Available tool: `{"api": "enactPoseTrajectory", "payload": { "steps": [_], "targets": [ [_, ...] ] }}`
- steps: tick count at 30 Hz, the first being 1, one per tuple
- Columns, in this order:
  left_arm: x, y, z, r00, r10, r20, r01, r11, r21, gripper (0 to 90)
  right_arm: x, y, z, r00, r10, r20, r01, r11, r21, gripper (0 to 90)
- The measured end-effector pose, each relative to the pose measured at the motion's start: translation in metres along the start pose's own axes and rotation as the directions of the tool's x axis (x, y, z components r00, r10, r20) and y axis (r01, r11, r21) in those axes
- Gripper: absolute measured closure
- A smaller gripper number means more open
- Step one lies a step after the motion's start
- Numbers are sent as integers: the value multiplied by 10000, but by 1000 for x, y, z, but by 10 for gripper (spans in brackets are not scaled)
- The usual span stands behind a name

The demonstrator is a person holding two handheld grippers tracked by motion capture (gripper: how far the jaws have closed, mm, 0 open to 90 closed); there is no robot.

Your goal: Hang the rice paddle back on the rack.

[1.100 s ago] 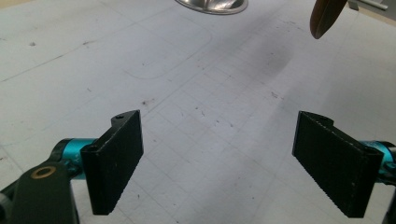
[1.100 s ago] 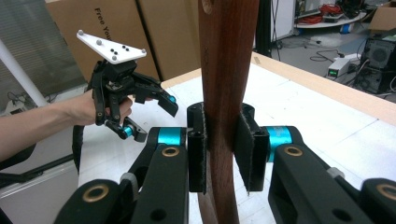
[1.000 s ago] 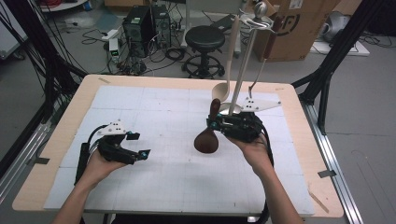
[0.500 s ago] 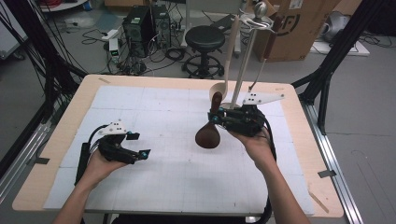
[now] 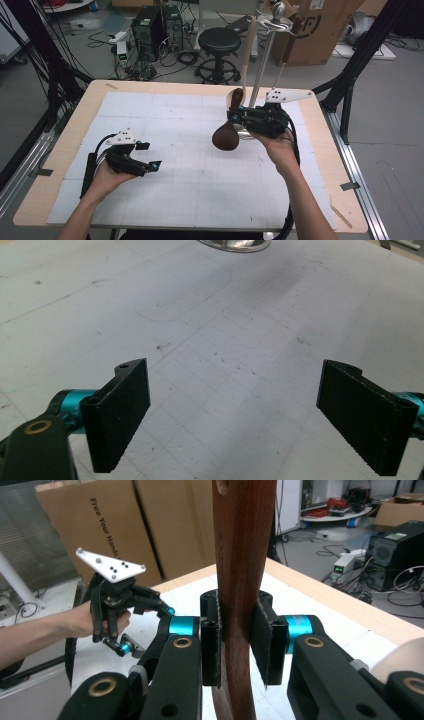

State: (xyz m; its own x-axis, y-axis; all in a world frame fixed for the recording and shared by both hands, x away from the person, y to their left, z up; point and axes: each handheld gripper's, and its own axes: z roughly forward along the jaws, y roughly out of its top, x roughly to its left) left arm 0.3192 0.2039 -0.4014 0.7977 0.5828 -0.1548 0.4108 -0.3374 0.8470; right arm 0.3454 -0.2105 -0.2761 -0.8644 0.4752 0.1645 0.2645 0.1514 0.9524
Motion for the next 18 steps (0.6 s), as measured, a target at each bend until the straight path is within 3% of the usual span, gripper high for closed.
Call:
{"api": "enactPoseTrajectory", "payload": {
  "steps": [18],
  "targets": [
    [0,0,1,10000,69,9,-69,9999,107,128,-10,30,-13,9989,-198,422,203,9997,-110,759]
  ]
}}
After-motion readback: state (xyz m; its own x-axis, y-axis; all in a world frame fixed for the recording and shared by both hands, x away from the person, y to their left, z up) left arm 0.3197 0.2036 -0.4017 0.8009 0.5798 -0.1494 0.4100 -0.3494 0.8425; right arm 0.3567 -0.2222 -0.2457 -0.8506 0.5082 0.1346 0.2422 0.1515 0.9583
